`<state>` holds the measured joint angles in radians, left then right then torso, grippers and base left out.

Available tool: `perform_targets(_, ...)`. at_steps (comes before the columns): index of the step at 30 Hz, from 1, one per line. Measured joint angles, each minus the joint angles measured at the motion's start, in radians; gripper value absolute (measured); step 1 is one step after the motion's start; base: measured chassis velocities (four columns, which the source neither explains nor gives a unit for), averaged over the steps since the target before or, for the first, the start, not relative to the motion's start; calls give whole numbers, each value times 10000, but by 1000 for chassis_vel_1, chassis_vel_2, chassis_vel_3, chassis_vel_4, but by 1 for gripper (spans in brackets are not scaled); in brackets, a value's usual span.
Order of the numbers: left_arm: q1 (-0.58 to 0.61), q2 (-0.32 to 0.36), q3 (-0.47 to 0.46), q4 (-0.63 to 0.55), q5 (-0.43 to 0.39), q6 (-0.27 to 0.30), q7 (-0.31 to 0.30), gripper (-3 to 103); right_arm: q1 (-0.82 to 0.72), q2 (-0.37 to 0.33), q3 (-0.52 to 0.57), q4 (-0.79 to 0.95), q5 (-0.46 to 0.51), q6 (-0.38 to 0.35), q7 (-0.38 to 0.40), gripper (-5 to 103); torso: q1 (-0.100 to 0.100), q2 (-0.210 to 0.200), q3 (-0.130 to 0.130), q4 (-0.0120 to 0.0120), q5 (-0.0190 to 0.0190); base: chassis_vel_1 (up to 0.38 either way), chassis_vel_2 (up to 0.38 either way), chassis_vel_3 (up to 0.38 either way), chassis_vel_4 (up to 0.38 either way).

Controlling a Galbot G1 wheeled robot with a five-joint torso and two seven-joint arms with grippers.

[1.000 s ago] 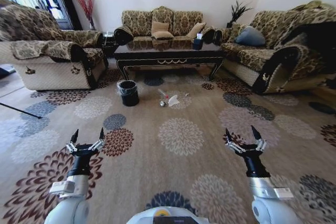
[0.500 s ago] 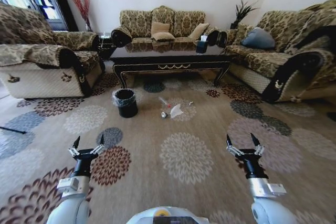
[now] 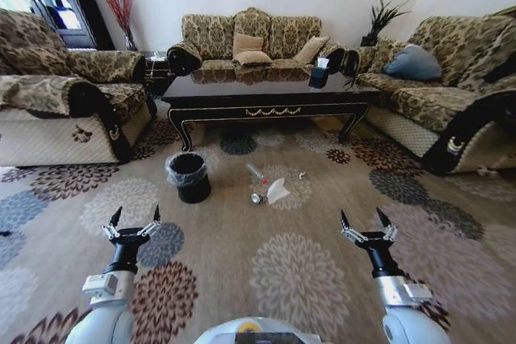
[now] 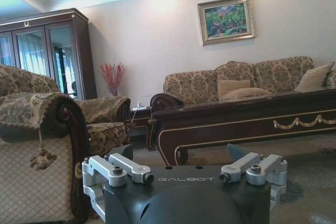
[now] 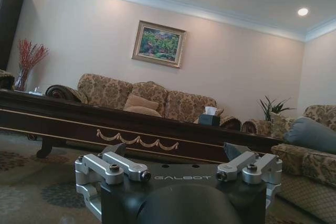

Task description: Move to the front of the table and pick up the trash from the floor, then place it into the trash bin.

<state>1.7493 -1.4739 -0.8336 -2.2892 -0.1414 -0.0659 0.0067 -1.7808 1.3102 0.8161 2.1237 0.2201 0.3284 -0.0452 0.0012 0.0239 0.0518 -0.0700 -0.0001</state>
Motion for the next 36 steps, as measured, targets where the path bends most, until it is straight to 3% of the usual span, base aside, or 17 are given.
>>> perform_targets(23, -75, -219, 101, 193, 220, -271, 58, 100, 350, 8, -109, -405, -14, 549, -273, 100, 4, 4, 6, 0, 2, -280, 290, 282, -280)
perform_targets(36, -145, -182, 129, 284, 227, -333, -148, 100, 356, 91, -154, -474, -42, 692, -479, 100, -1, 7, 1, -1, 2, -44, 22, 25, -35)
